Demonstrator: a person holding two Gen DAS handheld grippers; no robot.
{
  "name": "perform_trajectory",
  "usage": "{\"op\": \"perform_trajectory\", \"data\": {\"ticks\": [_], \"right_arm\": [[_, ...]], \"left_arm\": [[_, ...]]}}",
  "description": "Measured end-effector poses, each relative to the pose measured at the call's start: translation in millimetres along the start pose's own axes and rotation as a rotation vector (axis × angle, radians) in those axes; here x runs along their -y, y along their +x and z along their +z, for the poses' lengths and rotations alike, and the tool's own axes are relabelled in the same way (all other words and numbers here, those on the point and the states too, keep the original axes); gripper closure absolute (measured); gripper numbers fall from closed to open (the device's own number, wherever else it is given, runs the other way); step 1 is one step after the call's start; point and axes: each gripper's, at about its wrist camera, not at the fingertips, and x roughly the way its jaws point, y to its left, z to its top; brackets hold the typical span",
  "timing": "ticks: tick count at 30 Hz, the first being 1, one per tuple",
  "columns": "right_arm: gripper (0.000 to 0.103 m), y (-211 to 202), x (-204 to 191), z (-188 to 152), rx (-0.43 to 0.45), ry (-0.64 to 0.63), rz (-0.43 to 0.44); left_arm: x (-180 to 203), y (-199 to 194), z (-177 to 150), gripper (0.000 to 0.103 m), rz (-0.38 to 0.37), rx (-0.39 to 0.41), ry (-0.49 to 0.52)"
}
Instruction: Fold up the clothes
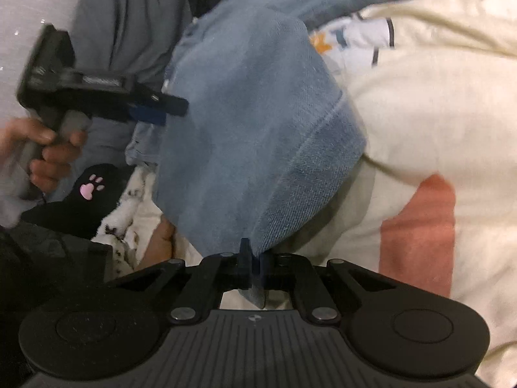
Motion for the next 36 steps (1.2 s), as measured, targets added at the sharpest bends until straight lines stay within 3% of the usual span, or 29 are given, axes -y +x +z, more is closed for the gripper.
{"op": "perform_trajectory", "data": {"ticks": [1,3,5,8,12,20,27,36], "right_arm": [[0.102,-3.6,-1.3,2.6,0.007,-0.009,-0.001],[0.102,-13.1,-3.9,9.0,0.028,-0.022,-0.002],[0.102,-23.6,-6.3,17.0,0.046,-0.034,-0.011],[0.102,-42.9,-9.2,33.2,0.067,-0.051,-0.024],[0.102,-70.7,-16.3,58.5,0.088,-0.092,-0.057],[0.102,-131.3,-28.1,93.9,0.104,-0.184,-0.136],[0.102,-178.6,-36.2,107.5,0.106,-0.242,-0.201],[0.102,-196.3,-53.3,125.7,0.077,-0.319,-0.277]], "left_arm": [[-0.1,1.9,-2.7,0.039,-0.007,0.003,-0.015],[-0.3,5.8,-8.0,0.065,-0.020,0.008,-0.044],[4.6,3.3,-15.1,0.078,-0.031,-0.002,-0.053],[11.5,-6.6,-26.5,0.084,-0.043,0.003,-0.069],[15.4,-32.0,-42.7,0.096,-0.094,0.025,-0.168],[50.5,-75.7,-70.0,0.097,-0.235,0.097,-0.216],[86.3,-94.0,-92.8,0.098,-0.324,0.108,-0.231],[127.6,-95.8,-113.4,0.098,-0.406,0.106,-0.226]]}}
